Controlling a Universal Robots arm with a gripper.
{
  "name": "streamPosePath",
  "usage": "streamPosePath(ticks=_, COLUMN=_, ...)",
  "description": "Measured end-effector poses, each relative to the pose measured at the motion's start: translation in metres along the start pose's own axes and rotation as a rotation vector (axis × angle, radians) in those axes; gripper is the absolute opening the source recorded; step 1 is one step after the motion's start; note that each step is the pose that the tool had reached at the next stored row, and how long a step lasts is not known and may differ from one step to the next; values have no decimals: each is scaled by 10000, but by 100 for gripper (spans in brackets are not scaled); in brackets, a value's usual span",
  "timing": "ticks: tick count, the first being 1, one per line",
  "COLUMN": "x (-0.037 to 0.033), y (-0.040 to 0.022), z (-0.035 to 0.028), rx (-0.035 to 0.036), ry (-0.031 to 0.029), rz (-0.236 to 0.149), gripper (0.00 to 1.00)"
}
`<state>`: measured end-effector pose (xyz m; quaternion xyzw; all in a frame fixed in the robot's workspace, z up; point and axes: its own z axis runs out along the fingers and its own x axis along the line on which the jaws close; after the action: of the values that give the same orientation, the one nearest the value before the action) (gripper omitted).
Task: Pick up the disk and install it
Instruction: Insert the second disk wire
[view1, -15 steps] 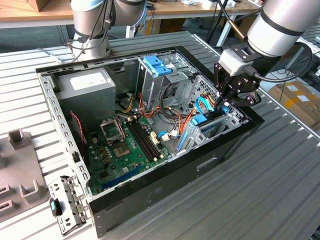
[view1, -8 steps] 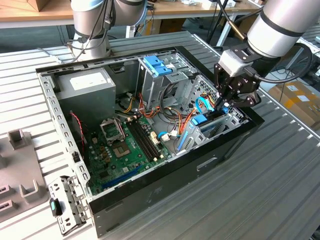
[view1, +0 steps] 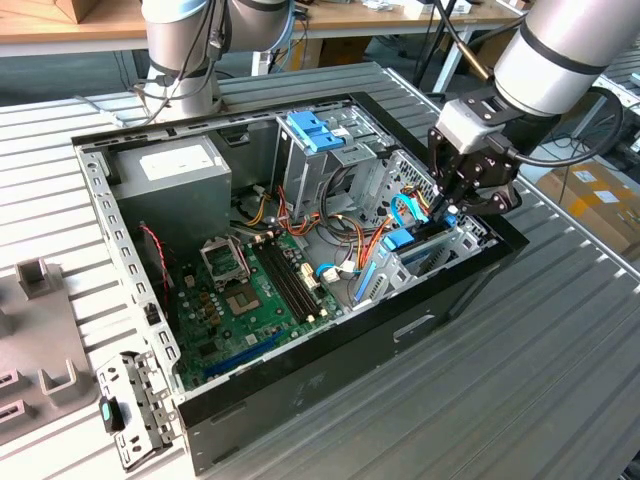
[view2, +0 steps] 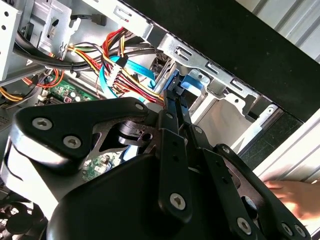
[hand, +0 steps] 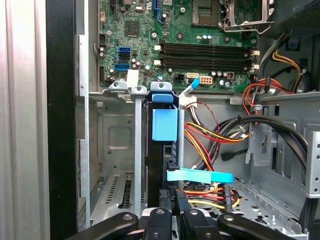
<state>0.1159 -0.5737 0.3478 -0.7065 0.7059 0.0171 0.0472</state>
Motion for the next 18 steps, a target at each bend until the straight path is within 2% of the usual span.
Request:
streamPosePath(ticks=11, x=0, y=11, z=1, rx=5, ry=-28, rz=48, gripper=16)
streamPosePath(ticks=18, x=4, y=14, z=45, rx=10, ry=-28, rz=102, gripper=16)
